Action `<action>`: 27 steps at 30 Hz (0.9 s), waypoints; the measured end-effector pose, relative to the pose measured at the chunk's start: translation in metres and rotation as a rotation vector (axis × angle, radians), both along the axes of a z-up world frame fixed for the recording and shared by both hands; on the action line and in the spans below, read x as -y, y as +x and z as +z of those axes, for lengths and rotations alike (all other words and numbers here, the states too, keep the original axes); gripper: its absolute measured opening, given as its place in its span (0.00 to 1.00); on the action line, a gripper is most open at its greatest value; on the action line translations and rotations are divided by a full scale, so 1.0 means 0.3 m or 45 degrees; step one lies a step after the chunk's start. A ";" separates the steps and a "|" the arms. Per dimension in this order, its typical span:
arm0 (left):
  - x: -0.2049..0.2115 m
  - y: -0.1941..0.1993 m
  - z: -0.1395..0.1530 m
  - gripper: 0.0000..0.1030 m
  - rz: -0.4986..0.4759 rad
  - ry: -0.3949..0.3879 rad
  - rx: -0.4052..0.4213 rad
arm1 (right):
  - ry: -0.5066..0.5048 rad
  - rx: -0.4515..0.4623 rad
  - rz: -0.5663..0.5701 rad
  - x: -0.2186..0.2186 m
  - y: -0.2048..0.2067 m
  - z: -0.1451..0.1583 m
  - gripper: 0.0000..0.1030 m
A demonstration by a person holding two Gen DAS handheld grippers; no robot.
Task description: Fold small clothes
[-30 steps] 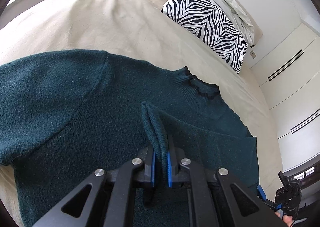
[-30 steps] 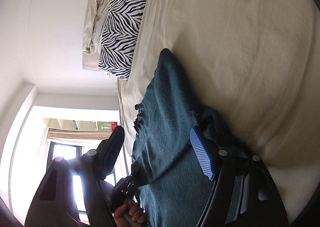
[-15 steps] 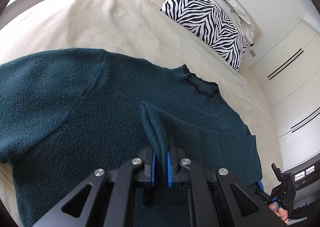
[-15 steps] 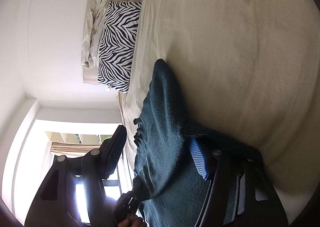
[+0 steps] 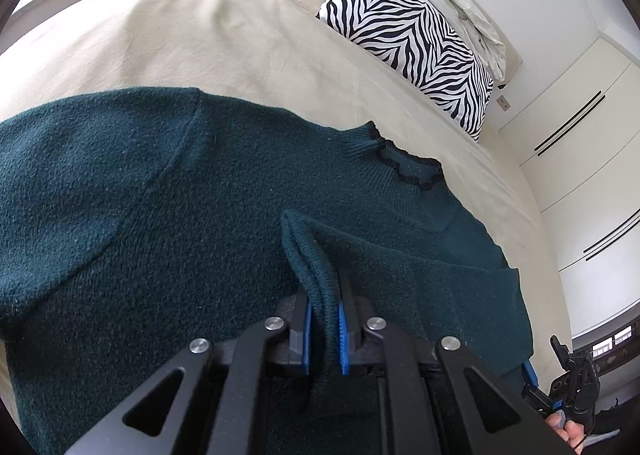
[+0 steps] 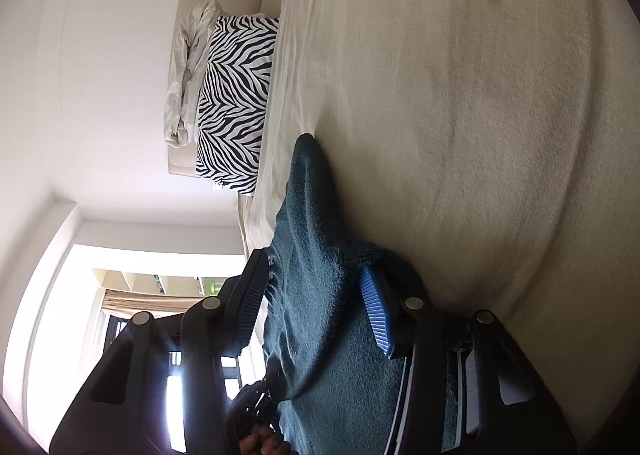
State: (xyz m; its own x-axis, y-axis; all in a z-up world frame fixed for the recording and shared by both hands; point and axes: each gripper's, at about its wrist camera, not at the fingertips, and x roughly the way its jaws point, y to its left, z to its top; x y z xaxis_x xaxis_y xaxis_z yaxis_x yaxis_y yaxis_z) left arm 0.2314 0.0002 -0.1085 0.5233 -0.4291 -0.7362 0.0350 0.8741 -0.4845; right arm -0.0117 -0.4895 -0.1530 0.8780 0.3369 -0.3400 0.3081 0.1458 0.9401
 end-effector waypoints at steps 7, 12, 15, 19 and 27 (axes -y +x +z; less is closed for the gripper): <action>-0.005 -0.015 -0.036 0.14 0.010 -0.021 0.061 | -0.087 0.006 0.122 -0.002 -0.009 0.157 0.47; -0.019 -0.031 -0.059 0.15 0.007 -0.054 0.104 | -0.149 0.016 0.277 0.017 0.204 0.226 0.47; -0.022 -0.035 -0.068 0.15 0.002 -0.056 0.123 | -0.140 0.021 0.387 0.014 0.347 0.223 0.47; -0.030 -0.034 -0.074 0.15 0.000 -0.077 0.130 | -0.091 -0.076 0.504 0.009 0.462 0.125 0.47; -0.042 -0.046 -0.079 0.15 -0.001 -0.084 0.136 | -0.113 -0.024 0.550 0.025 0.263 0.046 0.45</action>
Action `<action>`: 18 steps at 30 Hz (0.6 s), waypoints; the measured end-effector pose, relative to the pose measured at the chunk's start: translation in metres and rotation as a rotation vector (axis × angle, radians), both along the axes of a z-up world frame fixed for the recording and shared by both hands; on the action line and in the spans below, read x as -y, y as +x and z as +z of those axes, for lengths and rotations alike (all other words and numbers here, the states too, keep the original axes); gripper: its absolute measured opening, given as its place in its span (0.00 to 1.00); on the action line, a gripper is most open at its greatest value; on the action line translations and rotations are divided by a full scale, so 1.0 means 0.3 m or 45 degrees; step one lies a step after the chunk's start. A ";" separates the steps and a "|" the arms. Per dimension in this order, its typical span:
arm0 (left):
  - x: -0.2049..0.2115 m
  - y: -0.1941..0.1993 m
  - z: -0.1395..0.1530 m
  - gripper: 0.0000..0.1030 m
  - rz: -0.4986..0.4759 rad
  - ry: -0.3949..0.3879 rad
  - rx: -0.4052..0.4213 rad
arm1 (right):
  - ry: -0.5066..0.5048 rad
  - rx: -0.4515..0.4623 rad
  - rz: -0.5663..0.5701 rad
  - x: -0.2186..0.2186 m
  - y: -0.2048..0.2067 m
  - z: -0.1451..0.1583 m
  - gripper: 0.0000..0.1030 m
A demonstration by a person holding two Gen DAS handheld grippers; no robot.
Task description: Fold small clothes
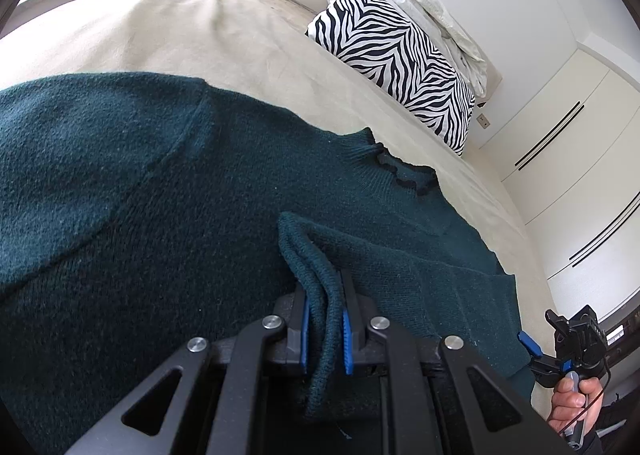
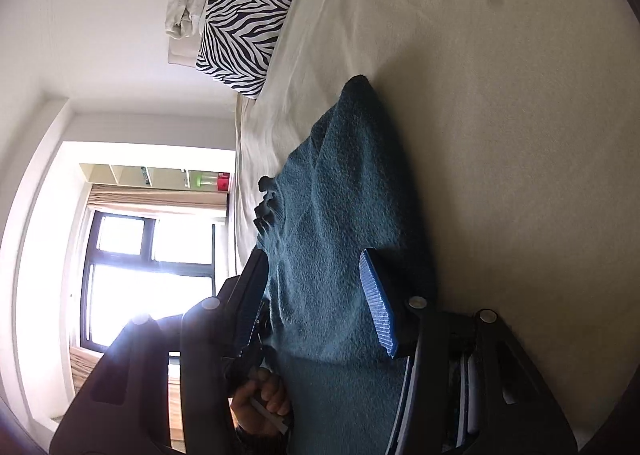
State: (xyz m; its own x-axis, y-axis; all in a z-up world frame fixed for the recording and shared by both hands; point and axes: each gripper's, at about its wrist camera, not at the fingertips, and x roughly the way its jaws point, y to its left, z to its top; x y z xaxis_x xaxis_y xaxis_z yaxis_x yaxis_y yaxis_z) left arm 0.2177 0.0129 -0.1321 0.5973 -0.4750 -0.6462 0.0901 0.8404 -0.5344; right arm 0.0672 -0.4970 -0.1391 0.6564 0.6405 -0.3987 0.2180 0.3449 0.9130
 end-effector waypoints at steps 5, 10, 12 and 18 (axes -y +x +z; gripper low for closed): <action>-0.004 0.001 0.001 0.15 0.001 -0.003 0.001 | -0.075 0.023 0.001 0.008 -0.108 0.065 0.48; -0.030 0.005 0.016 0.15 0.000 -0.053 -0.048 | -0.098 -0.038 0.023 -0.037 -0.131 0.022 0.52; -0.062 -0.027 0.046 0.21 0.020 -0.064 -0.075 | -0.167 -0.022 0.046 -0.050 -0.145 0.009 0.46; -0.381 -0.292 0.202 0.80 0.266 -0.272 0.077 | -0.262 0.093 -0.033 -0.064 -0.312 0.147 0.50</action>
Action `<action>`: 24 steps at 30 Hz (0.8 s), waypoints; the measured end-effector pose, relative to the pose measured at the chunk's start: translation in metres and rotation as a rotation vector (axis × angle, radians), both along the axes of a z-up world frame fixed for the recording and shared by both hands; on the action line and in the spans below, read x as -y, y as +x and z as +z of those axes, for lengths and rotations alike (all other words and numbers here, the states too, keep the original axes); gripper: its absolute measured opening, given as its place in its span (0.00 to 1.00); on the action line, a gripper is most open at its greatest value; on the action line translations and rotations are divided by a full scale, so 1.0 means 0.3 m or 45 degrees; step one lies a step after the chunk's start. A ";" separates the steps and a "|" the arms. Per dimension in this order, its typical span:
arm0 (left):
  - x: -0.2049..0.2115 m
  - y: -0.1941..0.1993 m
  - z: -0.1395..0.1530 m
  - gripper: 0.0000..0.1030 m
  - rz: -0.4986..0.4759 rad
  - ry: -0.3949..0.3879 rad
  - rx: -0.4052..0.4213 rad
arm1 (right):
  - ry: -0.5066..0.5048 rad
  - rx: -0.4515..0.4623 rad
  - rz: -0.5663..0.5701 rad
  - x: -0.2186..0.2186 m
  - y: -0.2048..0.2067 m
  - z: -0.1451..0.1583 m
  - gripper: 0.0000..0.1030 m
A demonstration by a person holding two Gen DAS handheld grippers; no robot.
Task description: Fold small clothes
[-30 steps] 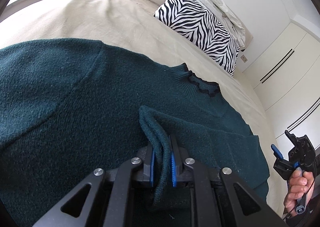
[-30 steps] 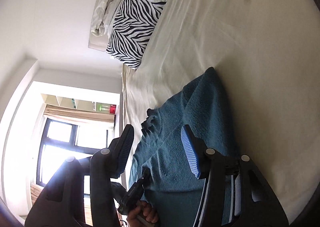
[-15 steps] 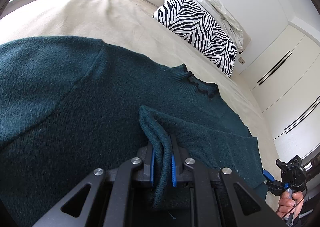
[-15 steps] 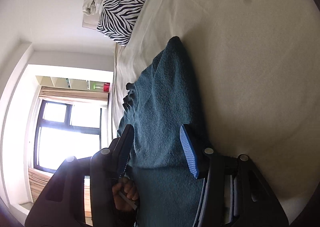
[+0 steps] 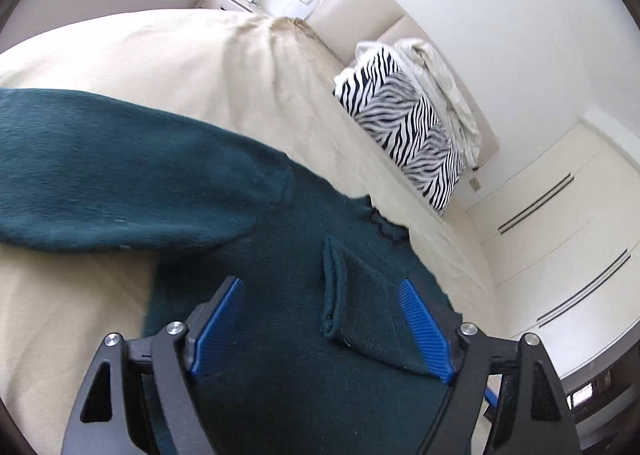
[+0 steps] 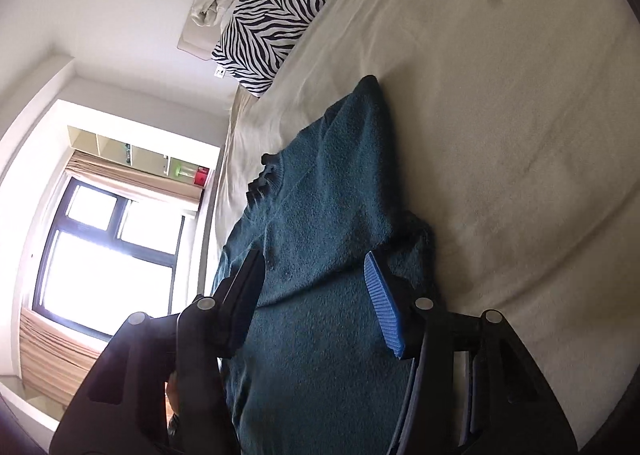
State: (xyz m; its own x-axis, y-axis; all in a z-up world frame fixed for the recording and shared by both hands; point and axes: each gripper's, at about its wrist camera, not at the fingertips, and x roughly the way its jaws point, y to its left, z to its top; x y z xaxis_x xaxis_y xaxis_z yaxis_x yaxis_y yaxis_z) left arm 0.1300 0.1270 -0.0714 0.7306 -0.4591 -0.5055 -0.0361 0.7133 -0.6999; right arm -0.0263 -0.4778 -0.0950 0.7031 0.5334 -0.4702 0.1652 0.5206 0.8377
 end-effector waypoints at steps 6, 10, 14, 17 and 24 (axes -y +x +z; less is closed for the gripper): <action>-0.540 -0.265 -0.083 0.76 0.517 -0.380 -0.046 | 0.039 0.052 0.004 -0.056 -0.129 0.054 0.50; -0.748 -0.361 -0.133 0.74 0.747 -0.464 -0.095 | 0.089 0.055 -0.005 -0.118 -0.154 0.055 0.50; -0.782 -0.372 -0.160 0.66 0.810 -0.510 -0.137 | 0.098 0.030 0.005 -0.197 -0.139 0.053 0.50; -0.769 -0.338 -0.171 0.66 0.844 -0.506 -0.145 | 0.095 0.033 0.010 -0.244 -0.140 0.065 0.50; -0.885 -0.233 -0.224 0.40 0.948 -0.600 -0.161 | 0.058 0.063 0.029 -0.286 -0.153 0.128 0.50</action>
